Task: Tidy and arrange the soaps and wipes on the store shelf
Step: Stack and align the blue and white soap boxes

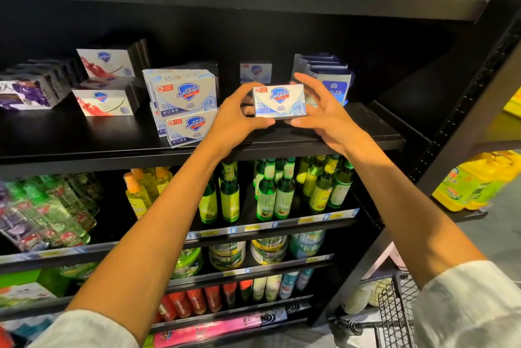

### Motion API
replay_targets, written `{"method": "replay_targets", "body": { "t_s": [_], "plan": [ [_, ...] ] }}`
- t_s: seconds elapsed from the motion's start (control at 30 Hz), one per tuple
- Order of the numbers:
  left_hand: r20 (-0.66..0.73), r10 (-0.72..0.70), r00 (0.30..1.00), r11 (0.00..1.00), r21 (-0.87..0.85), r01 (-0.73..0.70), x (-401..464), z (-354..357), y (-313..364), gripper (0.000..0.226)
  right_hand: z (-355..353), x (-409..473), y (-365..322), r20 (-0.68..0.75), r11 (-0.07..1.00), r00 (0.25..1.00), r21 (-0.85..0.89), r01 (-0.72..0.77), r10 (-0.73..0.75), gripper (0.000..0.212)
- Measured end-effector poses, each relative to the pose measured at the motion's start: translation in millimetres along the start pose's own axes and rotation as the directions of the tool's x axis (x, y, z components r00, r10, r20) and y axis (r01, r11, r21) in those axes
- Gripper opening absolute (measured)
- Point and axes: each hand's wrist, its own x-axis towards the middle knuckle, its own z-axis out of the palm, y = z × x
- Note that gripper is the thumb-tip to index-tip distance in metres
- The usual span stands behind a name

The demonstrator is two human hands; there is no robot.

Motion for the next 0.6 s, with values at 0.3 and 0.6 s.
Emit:
{"method": "replay_targets", "body": {
  "t_s": [0.3, 0.6],
  "plan": [
    [0.025, 0.039, 0.999, 0.998, 0.045, -0.040, 1.3, -0.1, -4.5, 0.082, 0.4, -2.1, 1.3, -0.062, 1.000, 0.998, 0.023, 0.019, -0.017, 0.067],
    [-0.012, 0.088, 0.996, 0.995, 0.056, -0.088, -1.4, -1.1, -3.3, 0.064, 0.0, -1.0, 0.4, -0.049, 0.999, 0.999, 0.046, -0.015, 0.017, 0.063]
  ]
}}
